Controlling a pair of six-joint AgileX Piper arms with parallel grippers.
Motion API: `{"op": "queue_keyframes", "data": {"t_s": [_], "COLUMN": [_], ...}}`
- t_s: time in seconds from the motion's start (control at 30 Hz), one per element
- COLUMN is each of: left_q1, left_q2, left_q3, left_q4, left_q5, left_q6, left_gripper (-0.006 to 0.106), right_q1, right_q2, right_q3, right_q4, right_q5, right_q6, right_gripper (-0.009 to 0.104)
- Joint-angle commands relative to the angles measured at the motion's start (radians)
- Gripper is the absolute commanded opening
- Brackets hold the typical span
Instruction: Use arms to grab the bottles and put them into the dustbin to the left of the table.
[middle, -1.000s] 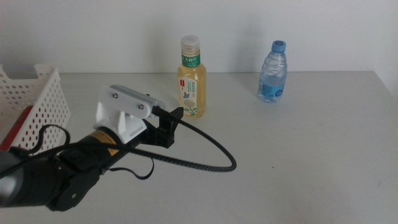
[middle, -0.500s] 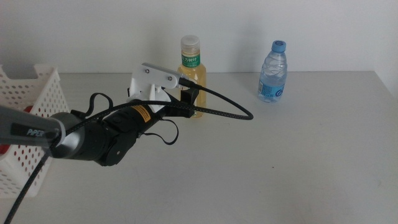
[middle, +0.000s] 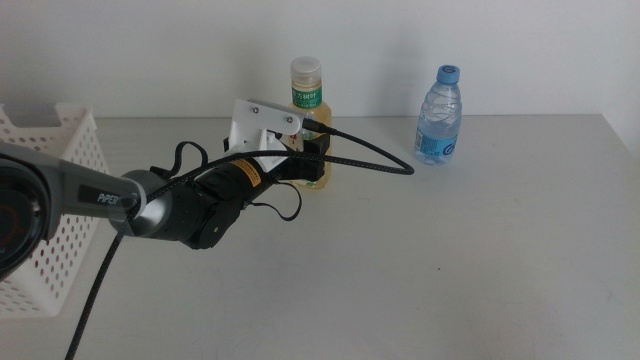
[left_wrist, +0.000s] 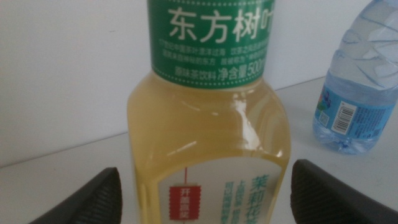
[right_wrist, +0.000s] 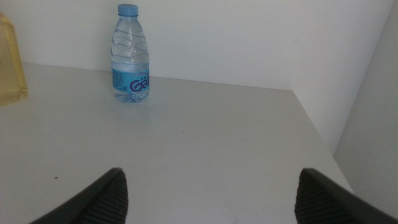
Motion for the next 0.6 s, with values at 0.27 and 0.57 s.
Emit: {"op": "queue_keyframes", "data": {"t_s": [0.27, 0.57], "left_q1": [0.001, 0.001], "left_q2": [0.058, 0.150], "left_q3": [-0.161, -0.261], "left_q4": [0.013, 0.004], "left_q5": [-0.072, -0.078], "left_q6": [-0.046, -0.046], "left_gripper": [0.092, 0.092], "right_q1": [-0.002, -0.002], "right_q2": [-0.021, -0.021], "right_q3": [-0.010, -0.010], "right_q4": [-0.008, -0.008], "right_q5": [-0.079, -0.079], "right_q6": [-0.004, -0.004], "right_gripper": [0.094, 0.094]}}
